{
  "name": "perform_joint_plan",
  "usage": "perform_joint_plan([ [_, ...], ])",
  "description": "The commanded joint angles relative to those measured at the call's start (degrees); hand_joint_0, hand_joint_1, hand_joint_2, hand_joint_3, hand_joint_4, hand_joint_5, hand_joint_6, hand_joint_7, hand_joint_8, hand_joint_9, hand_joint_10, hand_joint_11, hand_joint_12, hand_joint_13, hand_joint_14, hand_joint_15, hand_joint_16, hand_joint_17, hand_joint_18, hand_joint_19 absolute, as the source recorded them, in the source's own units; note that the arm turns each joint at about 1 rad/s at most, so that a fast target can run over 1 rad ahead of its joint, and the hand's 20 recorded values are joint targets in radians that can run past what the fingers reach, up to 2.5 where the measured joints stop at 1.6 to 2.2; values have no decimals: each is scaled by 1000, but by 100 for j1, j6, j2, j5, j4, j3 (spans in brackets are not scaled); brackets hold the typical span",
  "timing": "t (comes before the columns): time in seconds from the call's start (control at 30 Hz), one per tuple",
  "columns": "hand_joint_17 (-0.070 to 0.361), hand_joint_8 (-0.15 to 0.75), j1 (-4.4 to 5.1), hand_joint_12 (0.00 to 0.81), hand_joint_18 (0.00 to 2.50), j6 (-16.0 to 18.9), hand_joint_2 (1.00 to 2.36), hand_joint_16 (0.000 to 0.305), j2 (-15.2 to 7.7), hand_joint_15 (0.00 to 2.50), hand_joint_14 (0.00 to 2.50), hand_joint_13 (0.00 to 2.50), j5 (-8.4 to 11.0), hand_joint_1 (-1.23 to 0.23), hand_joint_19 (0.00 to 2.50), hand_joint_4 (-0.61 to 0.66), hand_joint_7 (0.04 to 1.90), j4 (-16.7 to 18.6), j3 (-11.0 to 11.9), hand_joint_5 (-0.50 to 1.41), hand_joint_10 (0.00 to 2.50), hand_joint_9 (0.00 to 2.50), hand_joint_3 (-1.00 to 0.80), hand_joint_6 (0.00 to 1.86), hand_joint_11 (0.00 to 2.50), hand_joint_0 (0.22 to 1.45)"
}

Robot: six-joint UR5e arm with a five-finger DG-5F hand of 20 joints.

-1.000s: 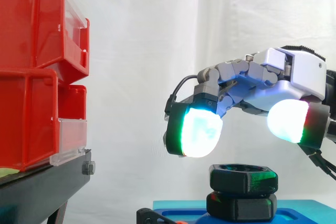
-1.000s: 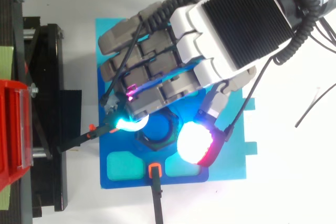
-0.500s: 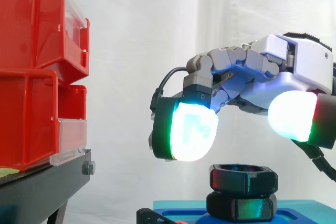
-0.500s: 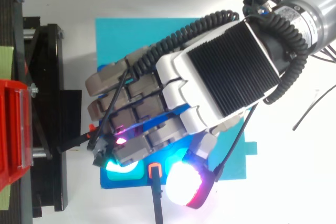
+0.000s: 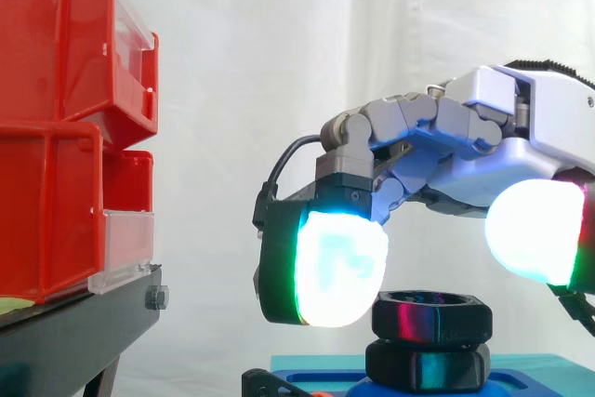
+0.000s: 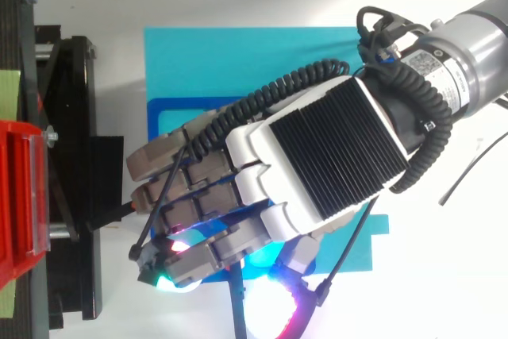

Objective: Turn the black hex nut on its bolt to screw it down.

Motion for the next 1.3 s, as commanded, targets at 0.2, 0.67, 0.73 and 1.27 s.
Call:
perform_joint_plan([
  [0.2, 68, 186, -32, 245, 461, 15, 1000, 30, -187, 353, 14, 708, 3, -367, 329, 94, 1162, 130, -2, -99, 15, 810, -500, 583, 367, 480],
  [0.67, 68, 188, -84, 244, 464, 77, 1000, 30, -187, 350, 14, 707, -15, -373, 326, 76, 1118, 122, 7, -107, 13, 807, -500, 627, 363, 482],
  [0.73, 68, 187, -102, 244, 465, 77, 1000, 30, -187, 349, 15, 707, -15, -373, 329, 75, 1088, 139, -2, -112, 13, 812, -500, 646, 364, 482],
  [1.27, 68, 190, -322, 244, 465, 94, 1000, 30, -187, 340, 14, 709, -261, -350, 323, 75, 995, 165, -2, -127, 15, 809, -500, 700, 367, 476],
])
